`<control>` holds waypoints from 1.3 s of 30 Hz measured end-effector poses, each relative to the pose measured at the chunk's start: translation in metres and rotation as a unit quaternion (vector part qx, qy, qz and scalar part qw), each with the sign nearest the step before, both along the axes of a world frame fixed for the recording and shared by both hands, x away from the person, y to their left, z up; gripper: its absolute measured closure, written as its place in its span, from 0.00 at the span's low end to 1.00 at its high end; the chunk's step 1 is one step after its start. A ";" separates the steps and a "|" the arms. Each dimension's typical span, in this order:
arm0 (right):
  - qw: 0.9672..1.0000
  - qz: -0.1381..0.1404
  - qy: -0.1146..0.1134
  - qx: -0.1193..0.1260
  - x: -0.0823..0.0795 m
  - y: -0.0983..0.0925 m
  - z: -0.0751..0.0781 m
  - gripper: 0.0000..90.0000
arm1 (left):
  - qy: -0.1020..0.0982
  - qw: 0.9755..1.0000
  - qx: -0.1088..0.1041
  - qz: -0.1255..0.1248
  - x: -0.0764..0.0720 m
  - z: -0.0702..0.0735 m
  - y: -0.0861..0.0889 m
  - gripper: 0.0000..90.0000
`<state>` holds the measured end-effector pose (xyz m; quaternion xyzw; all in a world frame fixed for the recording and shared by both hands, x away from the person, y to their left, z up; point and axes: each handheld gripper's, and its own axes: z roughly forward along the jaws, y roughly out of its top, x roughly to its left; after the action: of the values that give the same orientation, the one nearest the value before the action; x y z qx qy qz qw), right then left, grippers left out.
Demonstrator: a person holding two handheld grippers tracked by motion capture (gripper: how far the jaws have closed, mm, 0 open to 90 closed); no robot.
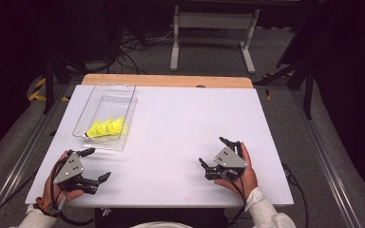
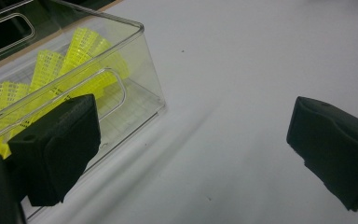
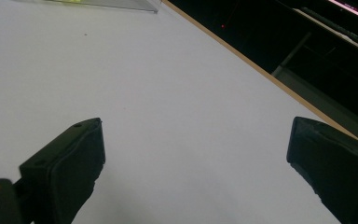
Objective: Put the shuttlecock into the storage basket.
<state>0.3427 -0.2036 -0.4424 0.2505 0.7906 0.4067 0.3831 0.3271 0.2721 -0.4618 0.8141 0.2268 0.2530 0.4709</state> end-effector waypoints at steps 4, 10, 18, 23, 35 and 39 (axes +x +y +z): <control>1.000 -0.004 0.005 0.004 -0.003 -0.006 -0.003 0.05 | 0.000 1.000 -0.001 -0.003 0.002 0.000 -0.002 0.04; 1.000 -0.010 0.009 0.009 -0.006 -0.014 -0.008 0.05 | 0.001 1.000 -0.002 -0.008 0.004 -0.001 -0.005 0.04; 1.000 -0.018 0.014 0.019 -0.011 -0.025 -0.014 0.05 | -0.001 1.000 0.001 -0.007 0.006 0.000 -0.006 0.04; 0.999 -0.019 0.021 0.017 -0.017 -0.031 -0.019 0.05 | -0.001 1.000 -0.002 -0.007 0.006 0.000 -0.007 0.04; 0.999 -0.010 0.018 0.030 -0.023 -0.034 -0.021 0.05 | -0.004 1.000 -0.009 -0.003 0.011 0.001 -0.010 0.04; 0.999 -0.007 0.012 0.030 -0.024 -0.032 -0.020 0.05 | -0.005 1.000 -0.005 -0.003 0.011 0.001 -0.010 0.04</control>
<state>0.3192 -0.2357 -0.4621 0.2717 0.7810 0.4243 0.3691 0.3380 0.2618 -0.4603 0.8111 0.2230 0.2542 0.4773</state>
